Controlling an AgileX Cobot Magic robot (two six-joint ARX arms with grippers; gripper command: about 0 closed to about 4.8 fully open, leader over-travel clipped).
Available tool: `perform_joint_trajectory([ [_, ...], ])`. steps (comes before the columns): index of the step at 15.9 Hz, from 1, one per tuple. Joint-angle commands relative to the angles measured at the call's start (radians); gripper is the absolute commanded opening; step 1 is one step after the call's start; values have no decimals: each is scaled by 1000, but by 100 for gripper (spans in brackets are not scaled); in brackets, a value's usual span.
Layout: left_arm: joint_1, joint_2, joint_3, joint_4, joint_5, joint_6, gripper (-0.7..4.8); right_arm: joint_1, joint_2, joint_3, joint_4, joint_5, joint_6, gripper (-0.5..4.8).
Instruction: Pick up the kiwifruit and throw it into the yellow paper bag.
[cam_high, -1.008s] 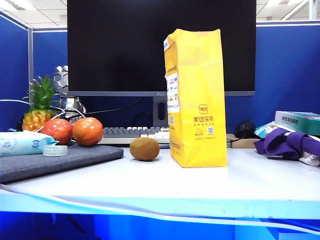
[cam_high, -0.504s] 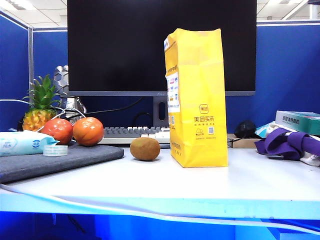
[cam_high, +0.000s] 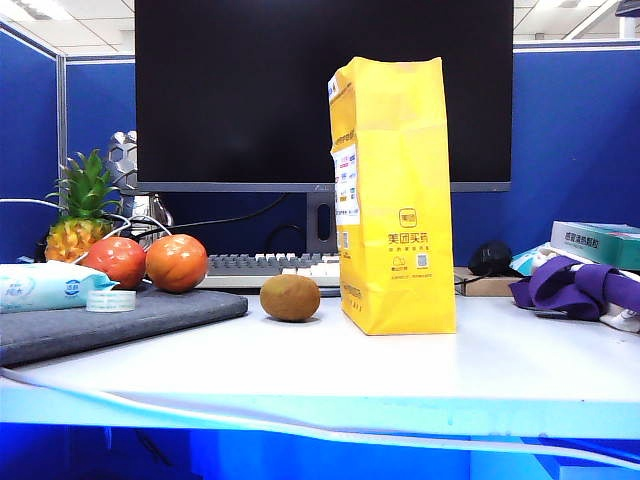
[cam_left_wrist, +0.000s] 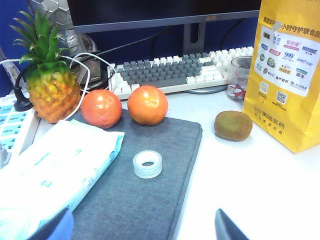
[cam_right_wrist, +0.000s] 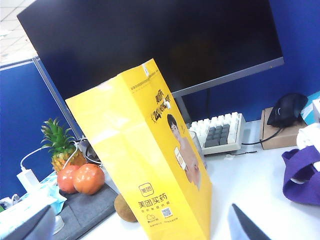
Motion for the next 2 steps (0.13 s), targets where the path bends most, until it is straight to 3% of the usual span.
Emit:
perform_joint_trajectory([
  [1, -1, 0, 4, 8, 6, -3, 376, 0, -1, 3, 13, 3, 3, 479],
  [2, -1, 0, 4, 8, 6, -3, 376, 0, -1, 3, 13, 2, 3, 479],
])
